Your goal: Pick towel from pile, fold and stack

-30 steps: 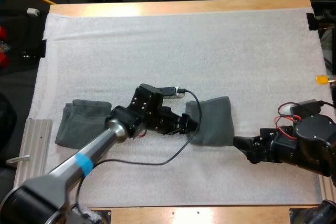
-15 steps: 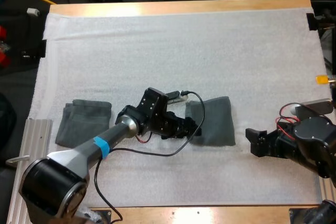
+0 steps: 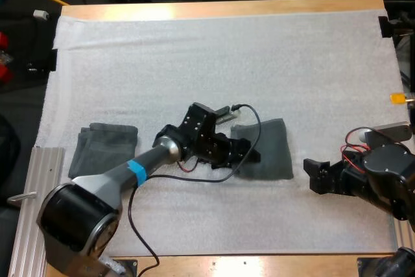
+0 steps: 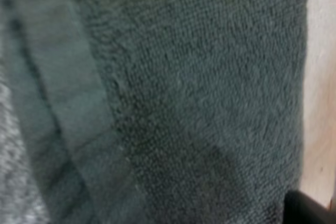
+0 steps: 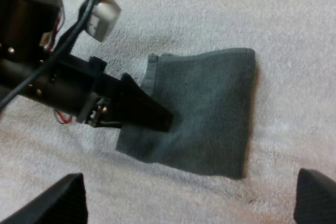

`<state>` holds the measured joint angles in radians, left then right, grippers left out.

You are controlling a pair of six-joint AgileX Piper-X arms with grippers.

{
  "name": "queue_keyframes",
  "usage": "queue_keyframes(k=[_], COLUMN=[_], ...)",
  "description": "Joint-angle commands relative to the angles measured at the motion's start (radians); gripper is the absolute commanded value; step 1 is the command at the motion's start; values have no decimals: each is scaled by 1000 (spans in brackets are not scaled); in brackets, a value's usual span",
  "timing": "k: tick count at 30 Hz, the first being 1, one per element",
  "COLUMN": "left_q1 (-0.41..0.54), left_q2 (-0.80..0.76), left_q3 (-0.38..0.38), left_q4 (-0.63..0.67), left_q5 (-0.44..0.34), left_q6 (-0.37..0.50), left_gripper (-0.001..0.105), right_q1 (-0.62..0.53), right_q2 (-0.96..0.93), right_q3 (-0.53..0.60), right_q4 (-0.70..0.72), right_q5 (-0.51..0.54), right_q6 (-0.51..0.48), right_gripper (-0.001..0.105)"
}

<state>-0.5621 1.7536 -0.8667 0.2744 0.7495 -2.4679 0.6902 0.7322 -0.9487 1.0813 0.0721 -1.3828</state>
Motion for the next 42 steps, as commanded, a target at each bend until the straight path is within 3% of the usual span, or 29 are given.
queue_keyframes(k=[1, 5, 10, 11, 17, 20, 30, 32, 37, 42], left_q1=[-8, -8, -8, -8, -8, -8, 56, 77, 151, 237], left_q2=[0, -1, -1, -1, -38, -99, -266, -283, -310, -309], left_q3=[-11, -11, -11, -11, -11, -11, -15, -26, -112, -213], left_q4=[-14, -14, -7, -7, 16, 62, 323, 413, 696, 869], left_q5=[23, 22, 18, 18, 11, -38, -137, -186, -432, -655], left_q6=[-12, -12, -12, -12, 58, 127, 379, 459, 712, 842], left_gripper=[68, 53, 6, 2, 0, 0, 0, 0, 0, 0], right_q1=[2, 2, 2, 2, 2, 2, 2, 2, 2, 2], right_q2=[-1, -1, -1, -1, -1, -1, -1, -1, -1, -1], right_q3=[-3, -3, -3, -3, -3, -3, -3, -3, -3, -3], right_q4=[7, 7, 7, 7, 7, 7, 7, 7, 7, 7], right_q5=[7, 7, 5, 5, 5, 5, -2, -2, -8, -8], right_q6=[-10, -10, -12, -12, -12, -12, -12, -12, -12, -12], right_gripper=[77, 77, 77, 77, 77, 77, 77, 77, 77, 77])
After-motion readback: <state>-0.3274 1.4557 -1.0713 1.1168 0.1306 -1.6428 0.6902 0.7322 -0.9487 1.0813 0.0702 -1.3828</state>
